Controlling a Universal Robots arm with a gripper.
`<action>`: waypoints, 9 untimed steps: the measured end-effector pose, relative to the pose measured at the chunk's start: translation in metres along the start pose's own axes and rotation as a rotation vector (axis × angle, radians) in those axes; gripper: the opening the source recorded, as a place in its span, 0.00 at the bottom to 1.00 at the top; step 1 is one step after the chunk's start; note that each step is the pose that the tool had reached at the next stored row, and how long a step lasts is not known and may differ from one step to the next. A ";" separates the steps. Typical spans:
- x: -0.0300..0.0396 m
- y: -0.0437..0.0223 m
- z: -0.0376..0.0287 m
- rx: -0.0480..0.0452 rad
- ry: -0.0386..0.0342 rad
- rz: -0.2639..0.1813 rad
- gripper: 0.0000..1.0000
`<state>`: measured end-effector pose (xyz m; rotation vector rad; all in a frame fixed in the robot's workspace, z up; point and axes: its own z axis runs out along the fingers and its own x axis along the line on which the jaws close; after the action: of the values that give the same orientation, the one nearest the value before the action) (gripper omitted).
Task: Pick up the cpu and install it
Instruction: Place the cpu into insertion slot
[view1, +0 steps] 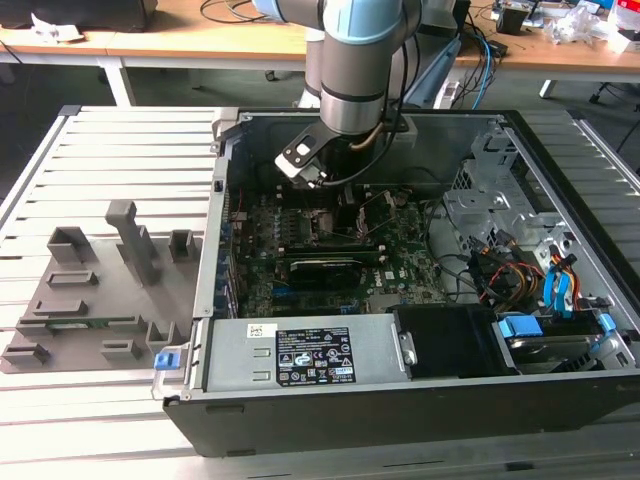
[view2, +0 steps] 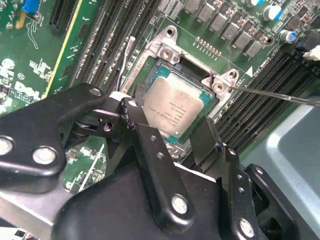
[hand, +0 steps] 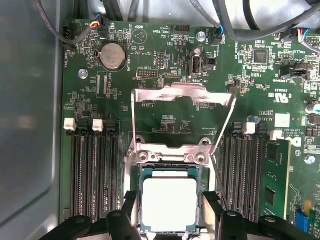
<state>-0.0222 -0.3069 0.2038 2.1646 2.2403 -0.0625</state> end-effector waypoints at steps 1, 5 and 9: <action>0.0000 0.0012 0.0007 0.0017 0.0001 0.000 0.62; 0.0000 0.0019 0.0021 0.0036 0.0007 0.000 0.62; 0.0000 0.0020 0.0022 0.0035 0.0008 0.000 0.52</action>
<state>-0.0202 -0.3069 0.2016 2.1666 2.2425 -0.0657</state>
